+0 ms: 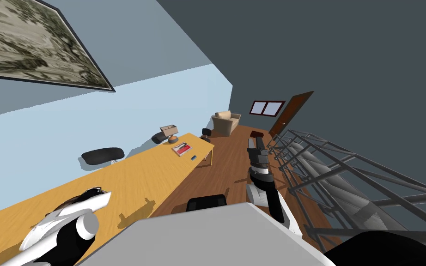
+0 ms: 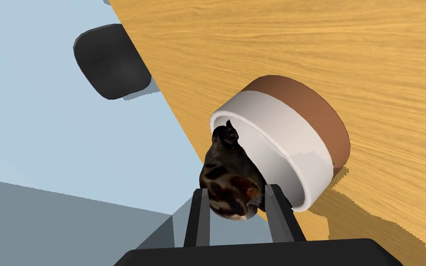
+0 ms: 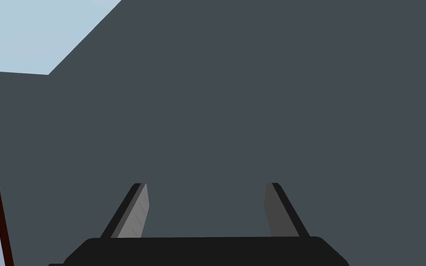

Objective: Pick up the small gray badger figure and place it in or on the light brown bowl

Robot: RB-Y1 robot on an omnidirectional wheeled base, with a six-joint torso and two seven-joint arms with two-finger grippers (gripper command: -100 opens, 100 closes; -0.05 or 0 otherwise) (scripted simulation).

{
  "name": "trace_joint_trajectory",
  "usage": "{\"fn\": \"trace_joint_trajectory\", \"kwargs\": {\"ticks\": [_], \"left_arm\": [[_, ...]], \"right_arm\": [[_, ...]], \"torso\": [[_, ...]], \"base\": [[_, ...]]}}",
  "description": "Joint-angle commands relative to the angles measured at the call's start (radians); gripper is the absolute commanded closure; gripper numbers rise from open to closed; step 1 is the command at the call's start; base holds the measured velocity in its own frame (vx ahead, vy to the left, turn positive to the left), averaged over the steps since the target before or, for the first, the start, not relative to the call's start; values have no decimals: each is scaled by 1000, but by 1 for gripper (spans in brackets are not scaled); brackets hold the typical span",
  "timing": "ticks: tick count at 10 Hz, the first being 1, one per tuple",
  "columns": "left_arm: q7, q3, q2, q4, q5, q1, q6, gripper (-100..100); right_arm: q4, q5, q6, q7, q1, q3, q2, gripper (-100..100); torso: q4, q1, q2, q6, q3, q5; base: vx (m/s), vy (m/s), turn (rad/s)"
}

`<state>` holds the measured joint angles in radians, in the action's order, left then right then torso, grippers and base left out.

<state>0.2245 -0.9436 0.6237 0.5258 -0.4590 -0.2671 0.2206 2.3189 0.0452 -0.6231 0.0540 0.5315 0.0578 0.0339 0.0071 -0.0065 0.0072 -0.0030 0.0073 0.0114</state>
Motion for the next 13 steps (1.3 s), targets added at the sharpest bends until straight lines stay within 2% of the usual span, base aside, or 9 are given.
{"fn": "trace_joint_trajectory", "kwargs": {"ticks": [1, 2, 3, 4, 5, 9, 10, 11, 13], "left_arm": [[28, -18, 23, -19, -17, 25, 23, 100], [28, -18, 23, -19, -34, 25, 23, 100], [28, -18, 23, -19, -17, 25, 23, 100], [33, -23, 22, -24, -32, 22, 16, 100], [31, -22, 23, -23, -29, 22, 19, -100], [31, -23, 23, -23, -29, 22, 19, -100], [31, -23, 23, -23, -29, 22, 19, 0], [22, -22, 43, -32, -28, -1, 55, -100], [12, -22, 64, -41, -27, -25, 91, -100]], "right_arm": [[0, 0, 0, 0, 0, 0, 0, 0], [0, 0, 0, 0, 0, 0, 0, 0], [0, 0, 0, 0, 0, 0, 0, 0], [0, 0, 0, 0, 0, 0, 0, 0], [0, 0, 0, 0, 0, 0, 0, 0], [0, 0, 0, 0, 0, 0, 0, 0], [0, 0, 0, 0, 0, 0, 0, 0], [0, 0, 0, 0, 0, 0, 0, 0], [0, 0, 0, 0, 0, 0, 0, 0]], "torso": [[0, 0, 0, 0, 0, 0], [0, 4, -3, 0, -2, -1], [0, 4, -3, 0, -2, 0], [0, 0, -1, 1, -1, 0], [1, -3, 0, 1, 0, 1], [1, -6, 2, 1, 1, 2], [1, -6, 2, 1, 2, 2], [1, -6, 2, 1, 2, 2], [2, -6, 6, 1, 4, 2]], "base": [[101, 127, -66], [84, 112, -13], [44, 58, 8], [15, 20, 3], [4, 6, 0], [0, 0, 0], [0, 0, 0], [-47, -3, -101], [-79, 14, -80]]}}
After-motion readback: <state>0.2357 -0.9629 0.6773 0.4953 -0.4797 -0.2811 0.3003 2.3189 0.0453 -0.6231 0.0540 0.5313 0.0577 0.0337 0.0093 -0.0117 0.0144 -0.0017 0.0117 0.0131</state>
